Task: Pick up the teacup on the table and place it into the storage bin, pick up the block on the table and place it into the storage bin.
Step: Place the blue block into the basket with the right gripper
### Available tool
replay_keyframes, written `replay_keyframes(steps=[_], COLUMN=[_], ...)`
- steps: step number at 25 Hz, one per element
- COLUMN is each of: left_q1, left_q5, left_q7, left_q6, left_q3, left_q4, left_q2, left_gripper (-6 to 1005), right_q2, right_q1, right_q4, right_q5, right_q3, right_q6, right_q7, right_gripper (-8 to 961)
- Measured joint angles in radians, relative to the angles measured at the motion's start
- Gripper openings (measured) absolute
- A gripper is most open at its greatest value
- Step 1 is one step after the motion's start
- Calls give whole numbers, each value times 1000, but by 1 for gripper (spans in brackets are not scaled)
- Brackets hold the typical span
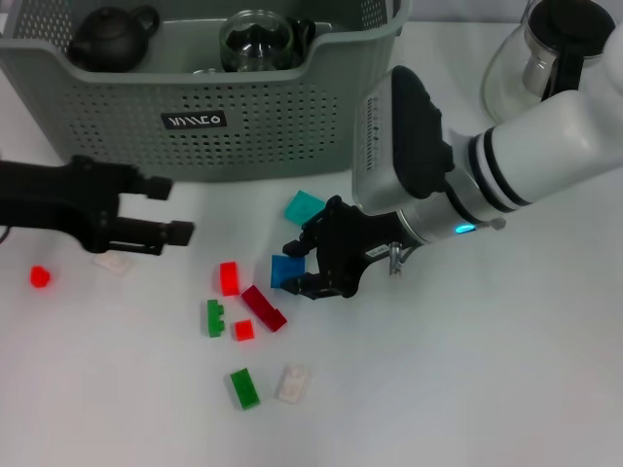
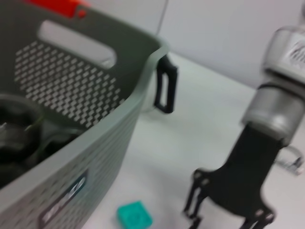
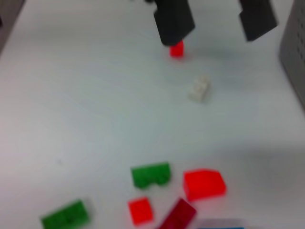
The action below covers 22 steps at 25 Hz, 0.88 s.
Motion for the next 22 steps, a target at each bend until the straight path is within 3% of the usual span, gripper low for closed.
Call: replay_keyframes(steps=[6,12,17,22], left_q1=[16,8,24,14], left_q5=[55,126,140,139], left_q7=[6,19,42,58], left_q6=[19,19,8,7], left_q3=[-35,-31,-41,-45], left_q4=[8,8,3,3], left_q2=[3,2,0,-10], left_gripper=[754,754,754,754], right_q2=[-13,-1,2,4], right_q1=[-58,-62,0,98], right_q4=[-161,-398,-609,-632], right_q5=[-88,-215,-307,-384], right_q3=[129,284,371,470], right_q6=[-167,-332,-333,-274], right_q7=[121,310,493,579], right_gripper=[418,417,418,418])
